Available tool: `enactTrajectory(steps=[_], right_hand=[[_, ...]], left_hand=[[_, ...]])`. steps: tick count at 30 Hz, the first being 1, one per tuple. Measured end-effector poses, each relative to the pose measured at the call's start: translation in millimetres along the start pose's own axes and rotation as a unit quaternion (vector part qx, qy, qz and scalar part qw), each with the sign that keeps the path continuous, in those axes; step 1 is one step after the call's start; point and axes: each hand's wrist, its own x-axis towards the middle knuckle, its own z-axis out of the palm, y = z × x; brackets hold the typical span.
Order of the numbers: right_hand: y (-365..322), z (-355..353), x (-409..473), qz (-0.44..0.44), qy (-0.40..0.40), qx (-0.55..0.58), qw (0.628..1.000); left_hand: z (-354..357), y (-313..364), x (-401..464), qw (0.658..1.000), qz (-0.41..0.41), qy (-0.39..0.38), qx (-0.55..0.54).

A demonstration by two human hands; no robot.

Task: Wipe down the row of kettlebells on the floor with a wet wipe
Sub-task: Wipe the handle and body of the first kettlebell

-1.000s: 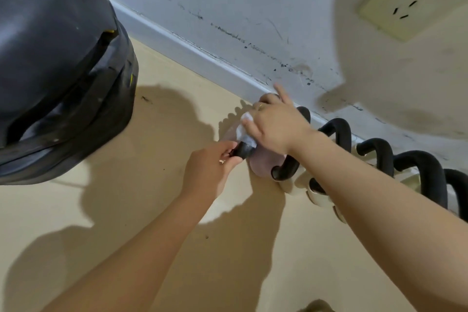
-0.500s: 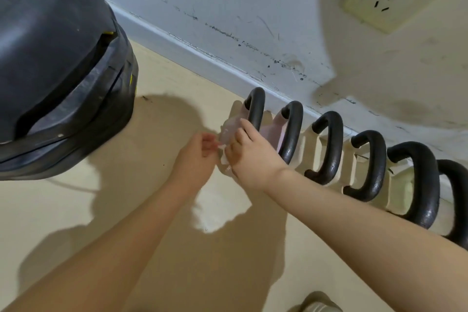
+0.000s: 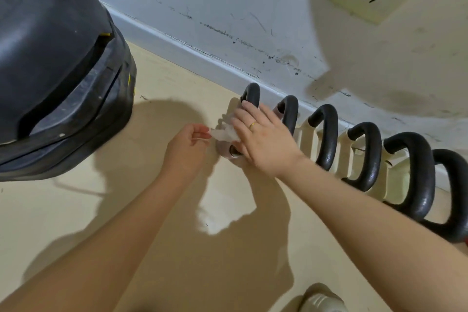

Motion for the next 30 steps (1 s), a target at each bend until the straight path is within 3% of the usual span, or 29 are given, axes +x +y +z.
enactTrajectory(steps=[2, 4, 7, 9, 11, 13, 15, 16, 18, 20, 22, 24, 28, 30], right_hand=[[-25, 8, -9, 0.025, -0.002, 0.06, 0.998], [-36, 6, -6, 0.007, -0.023, 0.043, 0.999], [-12, -2, 23, 0.135, -0.019, 0.199, 0.97], [5, -2, 41, 0.217, -0.013, 0.349, 0.912], [10, 0, 50, 0.242, 0.022, 0.476, 0.845], [-4, -2, 48, 0.29, 0.07, 0.601, 0.742], [-15, 5, 46, 0.338, 0.1, 0.619, 0.702], [-16, 8, 47, 0.348, 0.097, 0.618, 0.698], [-7, 12, 58, 0.382, 0.071, 0.654, 0.65], [15, 9, 76, 0.386, 0.031, 0.656, 0.648], [36, 3, 89, 0.415, 0.051, 0.661, 0.623], [48, -3, 89, 0.45, 0.083, 0.633, 0.625], [66, -9, 70, 0.47, 0.204, 0.523, 0.681], [71, -9, 68, 0.45, 0.178, 0.523, 0.701]], left_hand=[[5, 7, -3, 1.0, -0.004, -0.016, -0.017], [11, 16, -6, 0.999, -0.004, -0.025, -0.042], [14, 27, -8, 0.999, 0.013, -0.016, -0.031], [12, 33, -7, 0.999, 0.009, -0.034, 0.007], [12, 41, -7, 0.996, 0.005, -0.08, 0.037], [16, 53, -7, 0.989, 0.018, -0.115, 0.09], [21, 64, -3, 0.978, 0.025, -0.137, 0.155], [23, 68, 0, 0.972, 0.021, -0.156, 0.176], [27, 74, 5, 0.958, 0.017, -0.218, 0.184], [32, 77, 8, 0.95, 0.016, -0.246, 0.191], [34, 77, 10, 0.952, 0.005, -0.219, 0.213], [37, 73, 12, 0.959, 0.009, -0.179, 0.221], [40, 66, 11, 0.951, 0.046, -0.165, 0.256], [40, 62, 11, 0.939, 0.073, -0.163, 0.294]])
